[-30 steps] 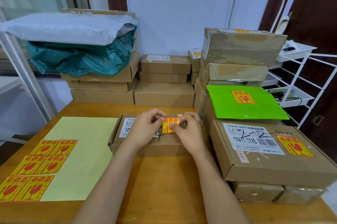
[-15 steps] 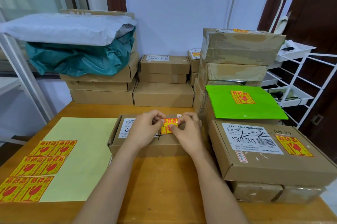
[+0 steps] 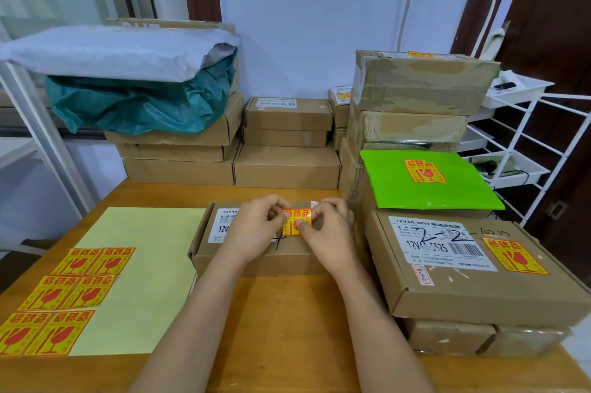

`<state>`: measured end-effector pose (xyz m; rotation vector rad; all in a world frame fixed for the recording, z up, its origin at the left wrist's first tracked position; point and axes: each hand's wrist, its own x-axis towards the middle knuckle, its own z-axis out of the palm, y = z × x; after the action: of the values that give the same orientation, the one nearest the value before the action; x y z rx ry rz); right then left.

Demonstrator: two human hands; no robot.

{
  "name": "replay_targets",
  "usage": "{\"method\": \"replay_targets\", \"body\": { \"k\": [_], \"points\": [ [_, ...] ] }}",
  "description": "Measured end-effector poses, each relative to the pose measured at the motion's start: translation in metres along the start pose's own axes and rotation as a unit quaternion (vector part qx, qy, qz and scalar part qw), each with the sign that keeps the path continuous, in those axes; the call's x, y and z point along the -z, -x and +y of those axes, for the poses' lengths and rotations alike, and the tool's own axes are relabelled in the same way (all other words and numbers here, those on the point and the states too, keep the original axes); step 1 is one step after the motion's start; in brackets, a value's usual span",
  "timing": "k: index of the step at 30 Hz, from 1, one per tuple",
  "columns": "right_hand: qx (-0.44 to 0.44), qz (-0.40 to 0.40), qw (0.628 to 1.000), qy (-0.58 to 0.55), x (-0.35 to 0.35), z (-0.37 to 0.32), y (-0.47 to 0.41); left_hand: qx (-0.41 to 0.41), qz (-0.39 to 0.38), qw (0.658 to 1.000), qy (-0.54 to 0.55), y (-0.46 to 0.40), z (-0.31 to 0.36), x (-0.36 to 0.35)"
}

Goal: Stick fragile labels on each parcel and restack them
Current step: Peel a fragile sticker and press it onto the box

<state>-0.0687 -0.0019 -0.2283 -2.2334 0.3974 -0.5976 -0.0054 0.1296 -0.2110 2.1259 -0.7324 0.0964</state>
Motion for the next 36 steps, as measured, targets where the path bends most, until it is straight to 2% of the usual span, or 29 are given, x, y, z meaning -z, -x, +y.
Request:
{"method": "replay_targets", "body": {
  "k": [14,21,26,32,36],
  "points": [
    [-0.004,0.014,0.998,0.055,-0.0022,-0.0002,0.0004,-0.003,0.013,1.0,-0.022,0.001,0.0039,-0.0011],
    [-0.013,0.002,0.999,0.031,-0.0006,-0.0012,0.002,-0.01,0.004,0.999,-0.035,0.0024,0.0082,0.001],
    [-0.022,-0.04,0.999,0.012,-0.0007,0.0015,0.0011,0.003,-0.033,0.999,0.032,0.0008,0.0079,0.0055],
    [-0.039,-0.081,0.996,-0.022,0.0006,0.0024,-0.0005,0.03,-0.08,0.994,0.062,-0.0008,0.0043,0.0088],
    [-0.045,-0.063,0.996,-0.047,0.0033,0.0008,0.0,0.059,-0.065,0.996,0.007,-0.0007,0.0073,0.0078]
  ]
}}
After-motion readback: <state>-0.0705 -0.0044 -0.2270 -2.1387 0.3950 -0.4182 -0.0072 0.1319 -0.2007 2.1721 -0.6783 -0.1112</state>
